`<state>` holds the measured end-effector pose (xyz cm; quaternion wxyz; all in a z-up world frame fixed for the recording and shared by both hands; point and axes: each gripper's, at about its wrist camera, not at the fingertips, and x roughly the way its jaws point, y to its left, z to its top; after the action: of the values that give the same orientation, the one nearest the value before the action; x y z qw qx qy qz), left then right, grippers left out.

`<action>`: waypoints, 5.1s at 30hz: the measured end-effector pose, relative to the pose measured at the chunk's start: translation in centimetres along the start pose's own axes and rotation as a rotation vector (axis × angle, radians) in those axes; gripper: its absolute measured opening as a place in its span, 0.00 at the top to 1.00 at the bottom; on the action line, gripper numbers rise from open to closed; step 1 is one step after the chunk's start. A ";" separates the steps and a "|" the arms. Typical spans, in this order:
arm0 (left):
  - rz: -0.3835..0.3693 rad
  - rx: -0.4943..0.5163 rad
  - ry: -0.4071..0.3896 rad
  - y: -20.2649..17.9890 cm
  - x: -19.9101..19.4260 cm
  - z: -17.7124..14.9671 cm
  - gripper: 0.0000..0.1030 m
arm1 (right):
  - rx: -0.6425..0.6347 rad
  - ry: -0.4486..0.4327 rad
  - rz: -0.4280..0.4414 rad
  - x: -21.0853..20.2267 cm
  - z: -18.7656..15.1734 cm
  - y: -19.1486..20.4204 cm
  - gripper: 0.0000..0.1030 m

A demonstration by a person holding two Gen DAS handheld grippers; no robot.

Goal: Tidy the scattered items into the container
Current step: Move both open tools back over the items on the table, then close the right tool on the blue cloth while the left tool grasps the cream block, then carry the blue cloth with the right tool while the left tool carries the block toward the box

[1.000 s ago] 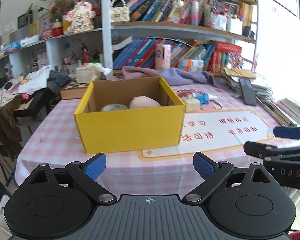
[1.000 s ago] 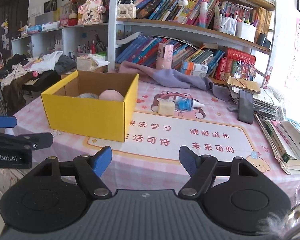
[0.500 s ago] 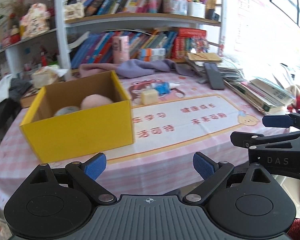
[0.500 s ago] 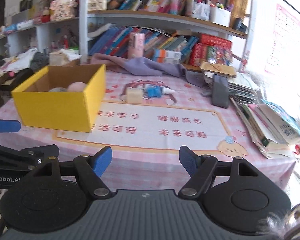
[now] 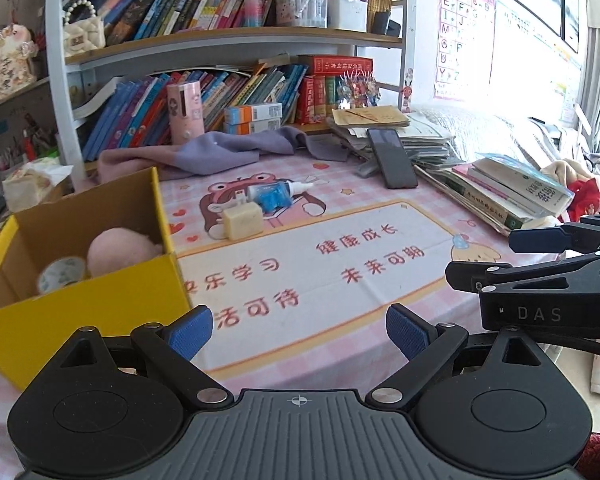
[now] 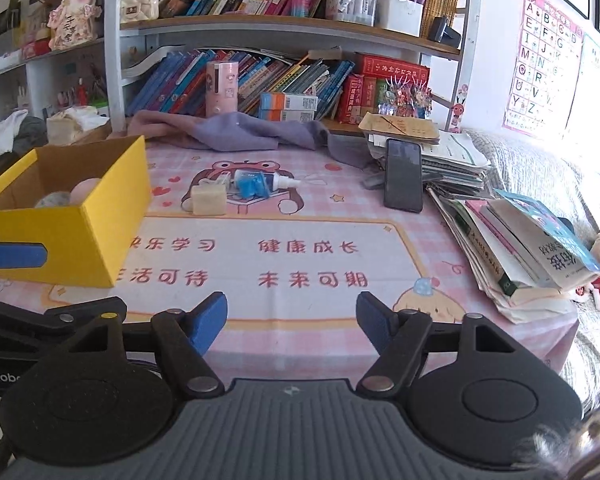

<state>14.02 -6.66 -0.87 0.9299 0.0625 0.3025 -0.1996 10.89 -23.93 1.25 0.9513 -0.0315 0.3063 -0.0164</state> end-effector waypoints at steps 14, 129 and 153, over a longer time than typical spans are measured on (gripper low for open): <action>0.074 -0.064 0.043 -1.3 8.7 5.9 0.09 | -0.028 0.056 0.063 9.5 5.8 -6.0 0.33; 0.088 -0.210 0.052 3.3 -2.8 -1.2 0.59 | -0.082 0.106 0.351 4.4 3.9 3.1 0.62; 0.119 -0.274 0.080 7.4 -9.8 -6.6 0.59 | -0.132 0.147 0.408 -1.9 -0.2 10.7 0.62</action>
<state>6.31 4.91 -0.48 0.9272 -0.0393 0.3594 -0.0981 9.37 -13.17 1.42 0.9058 -0.0298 0.3753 0.1943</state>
